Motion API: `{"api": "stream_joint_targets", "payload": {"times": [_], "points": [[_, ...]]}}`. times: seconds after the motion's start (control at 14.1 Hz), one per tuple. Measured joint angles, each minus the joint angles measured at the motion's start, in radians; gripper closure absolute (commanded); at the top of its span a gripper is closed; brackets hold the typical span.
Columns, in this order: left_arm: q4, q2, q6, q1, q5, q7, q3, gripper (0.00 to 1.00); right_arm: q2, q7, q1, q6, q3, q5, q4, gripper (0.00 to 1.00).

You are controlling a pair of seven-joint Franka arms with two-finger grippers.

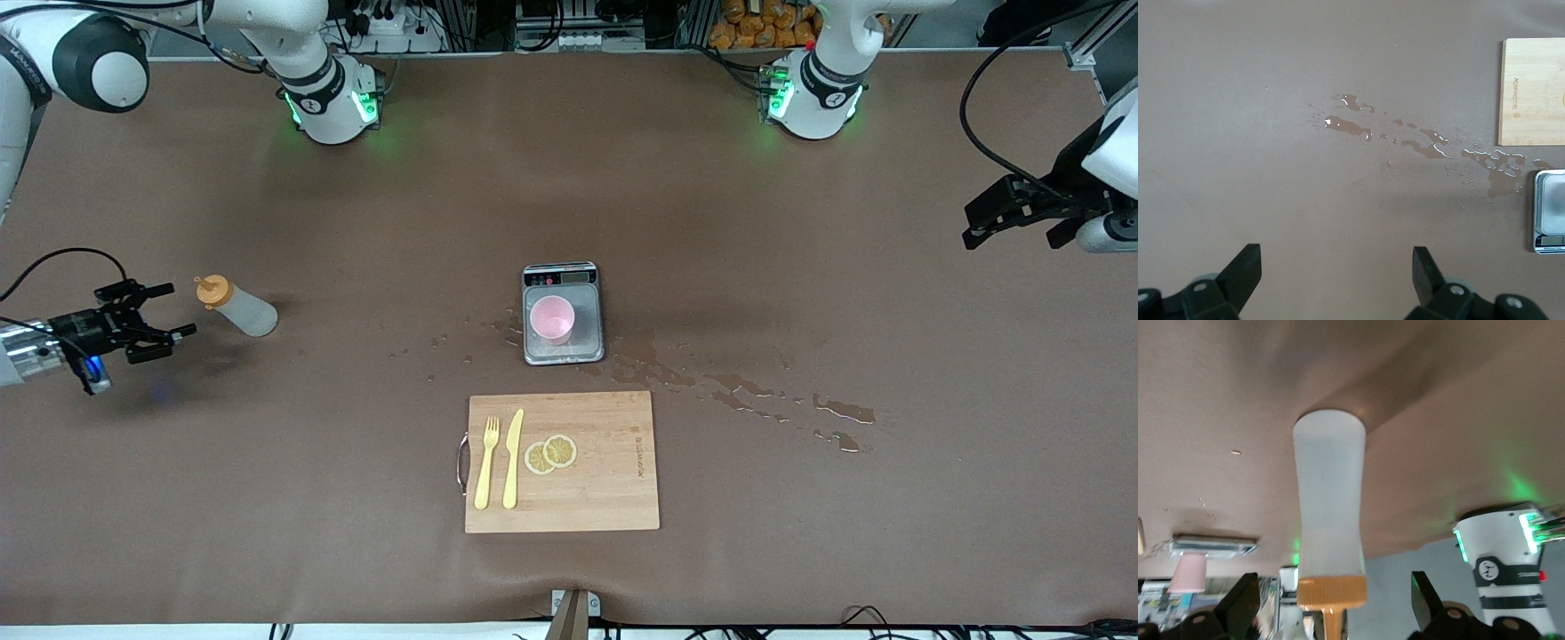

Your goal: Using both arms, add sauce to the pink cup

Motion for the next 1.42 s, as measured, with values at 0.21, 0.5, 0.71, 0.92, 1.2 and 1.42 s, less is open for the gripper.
{"api": "stream_joint_targets", "payload": {"times": [0.21, 0.5, 0.71, 0.92, 1.2, 1.42], "points": [[0.0, 0.0, 0.0, 0.0, 0.0, 0.0, 0.0, 0.0, -0.055, 0.004, 0.069, -0.003, 0.002, -0.074, 0.049, 0.0], [0.0, 0.0, -0.002, 0.015, 0.0, -0.001, 0.003, 0.0, -0.153, -0.046, 0.187, 0.015, 0.013, -0.153, 0.074, 0.0], [-0.001, 0.0, -0.003, 0.034, 0.0, -0.001, 0.003, 0.0, -0.246, -0.134, 0.216, 0.032, 0.029, -0.19, 0.076, 0.0], [-0.001, 0.0, -0.003, 0.031, 0.0, -0.001, -0.006, 0.0, -0.361, -0.146, 0.263, 0.047, 0.035, -0.252, 0.04, 0.0], [-0.001, 0.0, -0.003, 0.03, 0.0, -0.001, -0.007, 0.0, -0.581, -0.163, 0.335, 0.183, 0.039, -0.304, -0.169, 0.0], [-0.001, 0.0, -0.003, 0.032, 0.0, -0.001, -0.006, 0.0, -0.754, -0.179, 0.405, 0.311, 0.044, -0.348, -0.366, 0.0]]}}
